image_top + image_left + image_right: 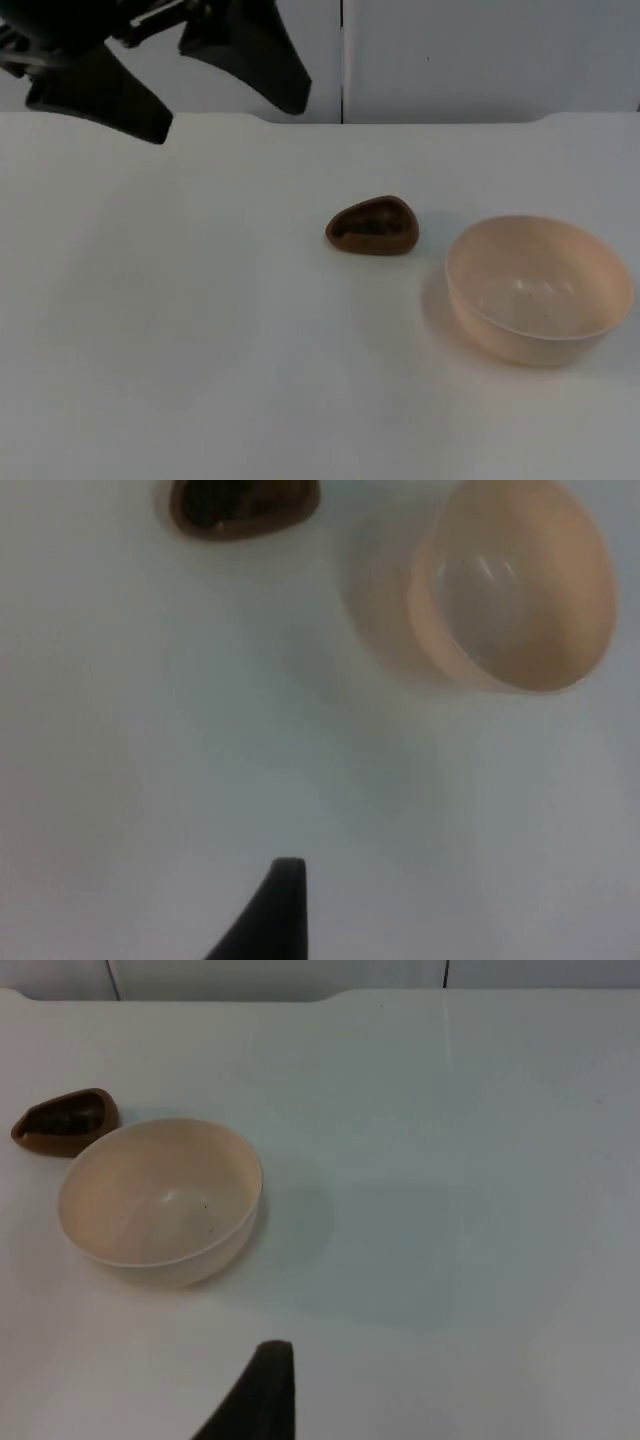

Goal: Pick up the bowl with the left hand and pour the coffee beans from the cup into the bowl with the right hand.

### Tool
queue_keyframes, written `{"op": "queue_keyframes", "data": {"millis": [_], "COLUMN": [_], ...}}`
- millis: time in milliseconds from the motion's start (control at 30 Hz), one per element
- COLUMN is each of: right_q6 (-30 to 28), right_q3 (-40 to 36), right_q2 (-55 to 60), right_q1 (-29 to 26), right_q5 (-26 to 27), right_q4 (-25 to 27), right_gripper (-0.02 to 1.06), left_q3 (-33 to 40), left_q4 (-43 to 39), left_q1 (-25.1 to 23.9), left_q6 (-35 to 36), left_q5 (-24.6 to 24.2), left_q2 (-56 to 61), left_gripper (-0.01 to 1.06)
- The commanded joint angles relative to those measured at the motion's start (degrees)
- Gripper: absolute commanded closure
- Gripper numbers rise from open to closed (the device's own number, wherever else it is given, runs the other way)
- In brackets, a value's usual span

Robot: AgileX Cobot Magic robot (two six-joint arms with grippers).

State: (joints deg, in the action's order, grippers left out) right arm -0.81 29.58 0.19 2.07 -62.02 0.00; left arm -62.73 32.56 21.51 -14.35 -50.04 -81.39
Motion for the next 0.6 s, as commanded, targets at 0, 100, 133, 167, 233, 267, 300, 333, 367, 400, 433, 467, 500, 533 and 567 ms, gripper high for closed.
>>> {"op": "queue_keyframes", "data": {"millis": [0,100,133,167,233,267,300,333,367,400,433,467,500,533,567], "right_q6": [-0.14,-0.14,-0.14,-0.14,-0.14,-0.14,-0.14,-0.14,-0.14,-0.14,-0.14,-0.14,-0.14,-0.14,-0.14], "right_q3": [-0.06,-0.06,-0.06,-0.06,-0.06,-0.06,-0.06,-0.06,-0.06,-0.06,-0.06,-0.06,-0.06,-0.06,-0.06], "right_q2": [-0.19,-0.19,-0.19,-0.19,-0.19,-0.19,-0.19,-0.19,-0.19,-0.19,-0.19,-0.19,-0.19,-0.19,-0.19], "right_q1": [-0.23,-0.23,-0.23,-0.23,-0.23,-0.23,-0.23,-0.23,-0.23,-0.23,-0.23,-0.23,-0.23,-0.23,-0.23], "right_q5": [0.23,0.23,0.23,0.23,0.23,0.23,0.23,0.23,0.23,0.23,0.23,0.23,0.23,0.23,0.23], "right_q4": [0.00,0.00,0.00,0.00,0.00,0.00,0.00,0.00,0.00,0.00,0.00,0.00,0.00,0.00,0.00], "right_gripper": [-0.01,-0.01,-0.01,-0.01,-0.01,-0.01,-0.01,-0.01,-0.01,-0.01,-0.01,-0.01,-0.01,-0.01,-0.01], "left_q3": [-2.41,-5.84,-5.84,-6.86,-8.65,-9.31,-9.31,-9.79,-10.49,-11.15,-11.59,-12.23,-12.23,-12.81,-13.26], "left_q4": [-1.17,-5.03,-5.03,-5.47,-5.32,-5.23,-5.23,-5.34,-5.49,-5.60,-5.62,-6.05,-6.05,-6.30,-6.70], "left_q1": [1.57,3.71,3.71,3.92,3.95,3.95,3.95,3.95,3.95,3.95,3.95,3.95,3.95,3.95,3.95], "left_q6": [1.50,4.55,4.55,4.66,5.60,5.86,5.86,5.86,6.28,6.78,7.34,7.77,7.77,8.31,9.28], "left_q5": [0.66,0.30,0.30,0.20,0.06,0.06,0.06,0.06,0.21,0.08,-0.04,-0.04,-0.04,-0.13,-0.13], "left_q2": [-1.45,-3.58,-3.58,-3.98,-5.02,-5.57,-5.57,-5.76,-6.15,-6.68,-7.11,-7.56,-7.56,-8.36,-9.13], "left_gripper": [0.00,0.00,0.00,0.00,0.00,0.00,0.00,0.00,0.00,0.00,0.00,0.00,0.00,0.00,0.00]}}
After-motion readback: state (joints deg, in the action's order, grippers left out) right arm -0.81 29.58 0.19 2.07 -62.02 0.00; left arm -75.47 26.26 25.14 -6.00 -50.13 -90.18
